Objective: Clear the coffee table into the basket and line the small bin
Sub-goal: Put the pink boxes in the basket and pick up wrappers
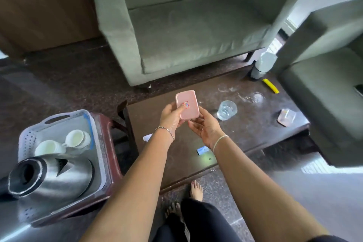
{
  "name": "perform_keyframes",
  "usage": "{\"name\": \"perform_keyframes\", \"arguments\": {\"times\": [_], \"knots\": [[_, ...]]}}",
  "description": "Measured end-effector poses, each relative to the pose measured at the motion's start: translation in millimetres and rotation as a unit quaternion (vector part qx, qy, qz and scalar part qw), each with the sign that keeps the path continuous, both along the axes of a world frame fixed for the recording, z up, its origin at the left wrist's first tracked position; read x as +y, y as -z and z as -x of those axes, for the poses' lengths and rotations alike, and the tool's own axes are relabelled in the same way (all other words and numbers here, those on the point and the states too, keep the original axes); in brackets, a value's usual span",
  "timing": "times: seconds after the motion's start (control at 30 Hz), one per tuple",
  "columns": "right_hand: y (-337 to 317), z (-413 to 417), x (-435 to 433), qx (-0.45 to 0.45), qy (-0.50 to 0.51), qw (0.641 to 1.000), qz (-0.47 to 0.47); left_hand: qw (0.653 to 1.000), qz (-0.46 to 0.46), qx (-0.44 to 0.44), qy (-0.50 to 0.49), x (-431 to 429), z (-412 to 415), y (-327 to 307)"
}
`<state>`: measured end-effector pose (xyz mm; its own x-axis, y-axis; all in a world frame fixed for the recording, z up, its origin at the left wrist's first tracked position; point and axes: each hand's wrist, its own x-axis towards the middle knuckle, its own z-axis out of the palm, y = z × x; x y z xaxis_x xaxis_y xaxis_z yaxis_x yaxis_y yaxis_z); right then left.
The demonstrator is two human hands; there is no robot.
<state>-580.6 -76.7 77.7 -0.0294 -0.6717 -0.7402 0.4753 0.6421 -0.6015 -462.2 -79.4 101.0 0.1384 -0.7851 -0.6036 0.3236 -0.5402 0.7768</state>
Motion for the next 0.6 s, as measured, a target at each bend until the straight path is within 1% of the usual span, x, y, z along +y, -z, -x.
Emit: {"name": "perform_keyframes", "arguments": {"times": [0.13,0.3,0.43,0.5,0.6], "knots": [[-5,53,11,0.03,0.06,0.998,-0.001,0.999,-0.006,0.044,0.014,2,44,-6],[-6,135,11,0.098,0.124,0.988,0.002,0.997,-0.012,0.04,0.061,-7,115,-5],[4,203,4,0.177,0.142,0.974,0.009,0.995,-0.029,0.035,0.093,-25,178,4],[13,240,-5,0.216,0.144,0.966,-0.01,0.994,-0.037,0.034,0.1,-38,212,9],[31,297,-22,0.246,0.173,0.951,-0.067,0.993,-0.055,0.015,0.1,-57,258,20]]}}
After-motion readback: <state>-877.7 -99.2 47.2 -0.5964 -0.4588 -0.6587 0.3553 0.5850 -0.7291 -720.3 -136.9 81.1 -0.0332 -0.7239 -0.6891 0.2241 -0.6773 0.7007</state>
